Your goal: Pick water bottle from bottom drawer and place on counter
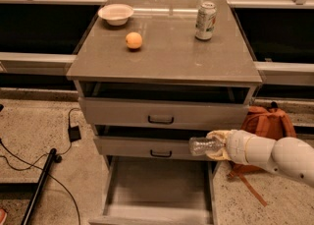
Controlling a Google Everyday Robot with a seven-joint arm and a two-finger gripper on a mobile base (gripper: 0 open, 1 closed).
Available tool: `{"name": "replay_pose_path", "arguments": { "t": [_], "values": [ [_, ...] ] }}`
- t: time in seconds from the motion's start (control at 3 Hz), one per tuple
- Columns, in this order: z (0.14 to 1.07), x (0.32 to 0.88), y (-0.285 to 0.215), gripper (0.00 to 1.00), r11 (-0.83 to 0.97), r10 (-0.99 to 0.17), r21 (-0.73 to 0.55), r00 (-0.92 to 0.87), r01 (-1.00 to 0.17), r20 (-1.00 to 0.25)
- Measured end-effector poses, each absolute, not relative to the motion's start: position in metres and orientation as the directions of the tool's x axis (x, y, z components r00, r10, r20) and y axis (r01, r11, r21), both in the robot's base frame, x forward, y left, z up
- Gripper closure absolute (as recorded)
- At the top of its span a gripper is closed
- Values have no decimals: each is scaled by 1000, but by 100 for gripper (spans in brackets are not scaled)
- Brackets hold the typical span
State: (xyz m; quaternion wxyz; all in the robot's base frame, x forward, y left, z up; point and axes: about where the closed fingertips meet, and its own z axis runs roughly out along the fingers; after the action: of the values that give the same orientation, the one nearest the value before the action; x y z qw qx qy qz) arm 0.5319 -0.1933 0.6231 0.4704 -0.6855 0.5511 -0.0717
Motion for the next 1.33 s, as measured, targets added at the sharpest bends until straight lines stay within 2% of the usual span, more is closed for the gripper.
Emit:
{"name": "replay_pose_path", "arguments": {
  "t": [0.33, 0.67, 1.0, 1.33],
  "values": [
    [647, 537, -208, 100, 56, -807, -734, 402, -677, -432],
    [711, 552, -253, 100, 78, -794, -744, 410, -663, -449],
    [769, 571, -287, 100, 16, -808, -740, 427, -672, -406],
    [824, 573, -292, 100, -141, -819, -723, 489, -677, -299]
  ]
}}
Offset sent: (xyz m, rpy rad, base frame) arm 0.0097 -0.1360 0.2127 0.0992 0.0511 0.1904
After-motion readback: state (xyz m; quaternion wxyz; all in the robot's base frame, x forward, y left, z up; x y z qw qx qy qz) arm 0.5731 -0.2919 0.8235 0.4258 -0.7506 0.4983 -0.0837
